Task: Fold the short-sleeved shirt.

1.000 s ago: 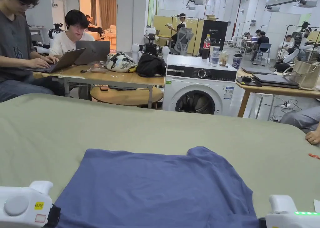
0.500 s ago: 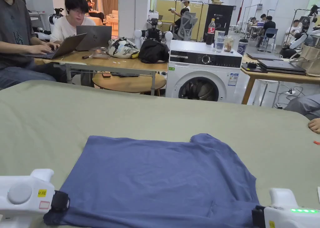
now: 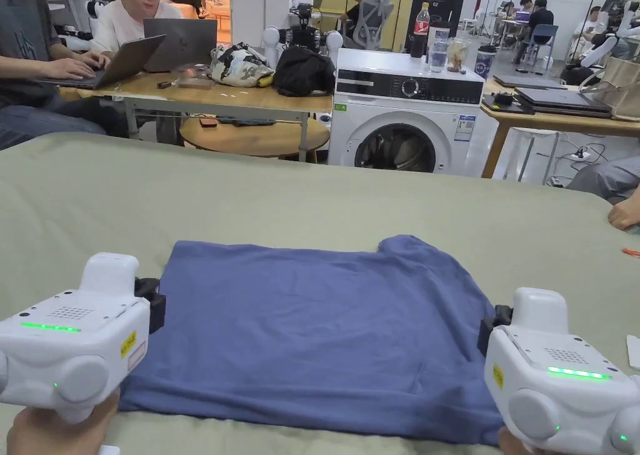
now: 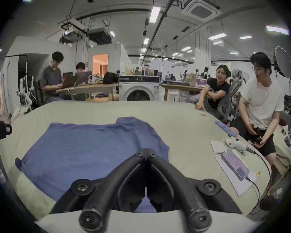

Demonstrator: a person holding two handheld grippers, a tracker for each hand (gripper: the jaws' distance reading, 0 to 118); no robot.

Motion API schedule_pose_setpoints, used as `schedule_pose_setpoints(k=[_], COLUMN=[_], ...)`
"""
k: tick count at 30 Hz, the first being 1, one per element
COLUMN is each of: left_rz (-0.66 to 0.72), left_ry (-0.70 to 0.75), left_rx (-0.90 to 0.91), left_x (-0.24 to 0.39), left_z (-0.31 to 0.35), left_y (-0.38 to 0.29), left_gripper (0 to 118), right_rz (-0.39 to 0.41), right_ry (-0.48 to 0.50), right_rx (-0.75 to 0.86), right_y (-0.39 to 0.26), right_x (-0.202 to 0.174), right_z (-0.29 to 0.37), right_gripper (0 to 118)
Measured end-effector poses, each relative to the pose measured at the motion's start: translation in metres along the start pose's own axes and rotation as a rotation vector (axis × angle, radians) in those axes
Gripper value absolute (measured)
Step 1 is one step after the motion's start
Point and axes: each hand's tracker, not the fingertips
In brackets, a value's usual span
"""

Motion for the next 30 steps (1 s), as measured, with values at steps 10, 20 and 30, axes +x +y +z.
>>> schedule_pose_setpoints(k=[10,20,30], left_rz=[0.034,0.131,0.141], left_ry=[-0.058,-0.019,0.022], left_rx=[-0.314,-0.684,-0.782], left_x=[-0.012,-0.064,-0.056], left_z=[-0.032,-0.087,-0.1], left_y=[0.008,0.005,-0.034], left_gripper=[0,56,29], right_rz=[0.001,0.029,0.041], right_ry=[0.042,0.038,0.033], right_rx=[-0.089,-0.177,-0.272], right_y=[-0.007,-0.021,-0.028], right_x=[-0.02,-0.012,-0.001], right_z=[-0.004,-0.016,-0.026], right_gripper=[0,0,0])
